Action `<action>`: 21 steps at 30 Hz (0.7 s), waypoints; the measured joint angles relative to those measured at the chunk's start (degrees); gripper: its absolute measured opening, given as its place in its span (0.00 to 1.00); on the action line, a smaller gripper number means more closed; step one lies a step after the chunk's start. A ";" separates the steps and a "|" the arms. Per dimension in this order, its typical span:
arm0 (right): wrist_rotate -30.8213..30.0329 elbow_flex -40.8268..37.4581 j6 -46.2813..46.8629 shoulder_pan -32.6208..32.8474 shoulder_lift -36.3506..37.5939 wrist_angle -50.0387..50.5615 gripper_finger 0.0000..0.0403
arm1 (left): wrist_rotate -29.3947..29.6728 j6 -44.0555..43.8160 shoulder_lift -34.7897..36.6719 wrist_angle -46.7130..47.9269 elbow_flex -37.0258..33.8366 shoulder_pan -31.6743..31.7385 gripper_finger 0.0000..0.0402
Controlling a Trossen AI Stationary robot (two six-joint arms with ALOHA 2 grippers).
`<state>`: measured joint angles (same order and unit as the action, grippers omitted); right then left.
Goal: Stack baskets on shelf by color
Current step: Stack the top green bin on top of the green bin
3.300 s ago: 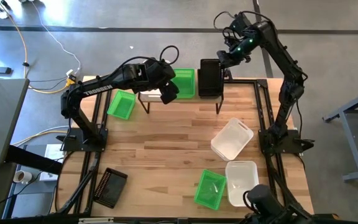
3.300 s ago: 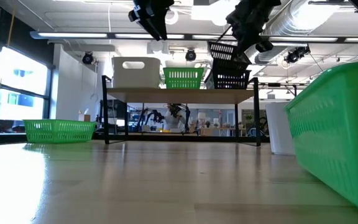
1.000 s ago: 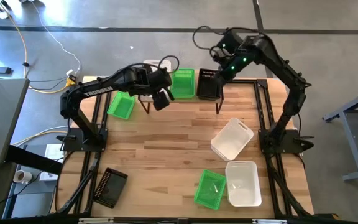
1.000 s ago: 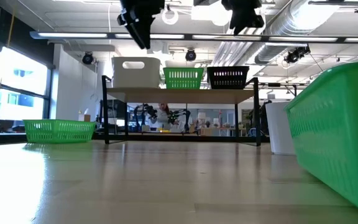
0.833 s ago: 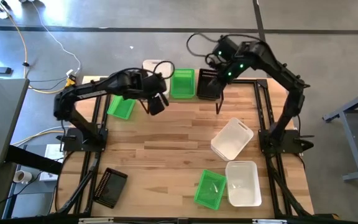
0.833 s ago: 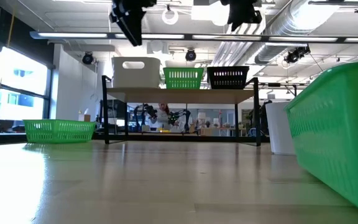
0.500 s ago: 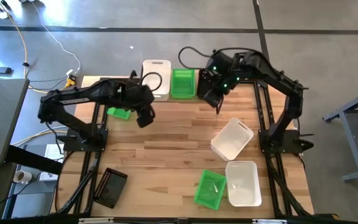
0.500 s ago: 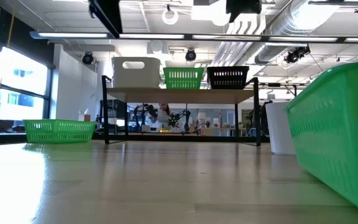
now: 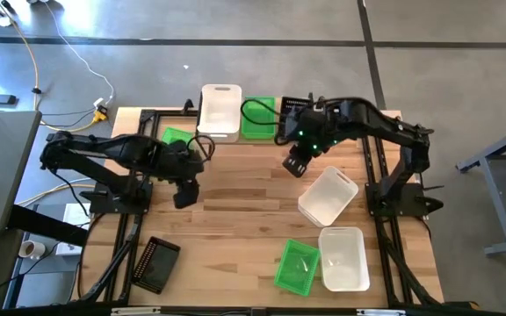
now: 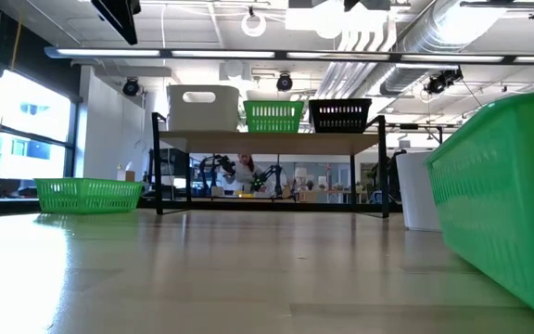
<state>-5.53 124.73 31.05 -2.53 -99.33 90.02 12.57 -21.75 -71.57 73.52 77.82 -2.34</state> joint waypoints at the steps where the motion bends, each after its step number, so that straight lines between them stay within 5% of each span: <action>1: -1.06 0.00 0.53 0.94 0.00 0.00 0.26 | 0.12 -0.14 0.04 0.00 0.00 -0.69 0.53; 11: -9.47 -1.21 6.06 9.21 0.03 -0.13 0.26 | 2.57 0.28 0.06 6.33 0.00 -4.53 0.53; 21: -10.59 -20.23 16.60 13.82 4.40 -0.41 0.26 | 6.50 -0.60 2.91 11.27 -1.76 -6.34 0.53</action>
<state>-16.12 104.50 47.66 11.29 -94.92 89.61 19.07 -22.35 -68.66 84.79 76.06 -8.68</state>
